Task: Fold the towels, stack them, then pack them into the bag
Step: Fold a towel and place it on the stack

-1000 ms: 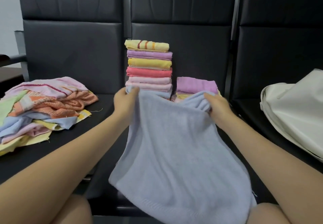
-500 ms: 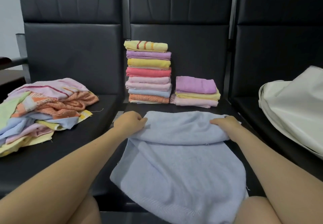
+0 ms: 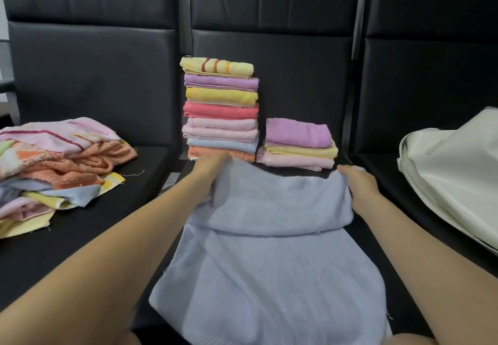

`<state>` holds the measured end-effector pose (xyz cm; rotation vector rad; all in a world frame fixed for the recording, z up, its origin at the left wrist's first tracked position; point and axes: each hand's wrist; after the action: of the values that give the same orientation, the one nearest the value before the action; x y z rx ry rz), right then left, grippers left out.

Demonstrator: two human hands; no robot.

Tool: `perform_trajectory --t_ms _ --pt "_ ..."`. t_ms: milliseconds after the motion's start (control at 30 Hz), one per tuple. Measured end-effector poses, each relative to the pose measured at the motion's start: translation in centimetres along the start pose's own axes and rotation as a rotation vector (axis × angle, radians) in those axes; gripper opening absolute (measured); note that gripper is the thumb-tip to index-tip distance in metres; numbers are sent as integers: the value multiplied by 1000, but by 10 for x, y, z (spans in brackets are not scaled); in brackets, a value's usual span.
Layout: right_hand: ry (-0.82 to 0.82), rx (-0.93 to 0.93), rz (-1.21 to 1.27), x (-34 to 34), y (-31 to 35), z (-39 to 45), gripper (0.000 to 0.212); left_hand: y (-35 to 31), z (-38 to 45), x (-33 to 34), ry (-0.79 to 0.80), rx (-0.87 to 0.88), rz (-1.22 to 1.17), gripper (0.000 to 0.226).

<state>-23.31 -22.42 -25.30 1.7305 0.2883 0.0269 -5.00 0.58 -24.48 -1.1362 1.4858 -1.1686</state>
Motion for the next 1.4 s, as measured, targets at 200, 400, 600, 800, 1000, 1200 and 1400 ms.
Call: perform_trajectory --t_ms 200,400,600,800,1000,1200,1400 --pt "123 30 275 13 14 -13 5 0 18 -27 -188 43 -195 12" --pt "64 -11 -209 22 -8 1 41 35 32 -47 -169 370 531 48" --pt "-56 -542 -711 14 -11 -18 52 29 7 -46 -135 603 908 45" --pt "174 -725 -456 10 5 -63 15 -4 -74 -55 136 872 731 19" --pt "602 -836 -550 -2 6 -136 29 -11 -144 -77 460 860 823 21" --pt "1011 -811 -956 -61 -12 -163 37 13 -153 -108 778 807 1060 31" --pt "938 -1107 -944 -92 -36 -152 23 40 -147 -127 788 1044 1041 17"
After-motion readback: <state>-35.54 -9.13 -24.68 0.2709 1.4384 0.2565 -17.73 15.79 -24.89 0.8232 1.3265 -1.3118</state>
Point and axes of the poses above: each hand's wrist, its own z-axis towards the middle knuckle, its own x-axis out of the palm, y = z × x, and after that the axes turned 13 degrees about -y, right-handed
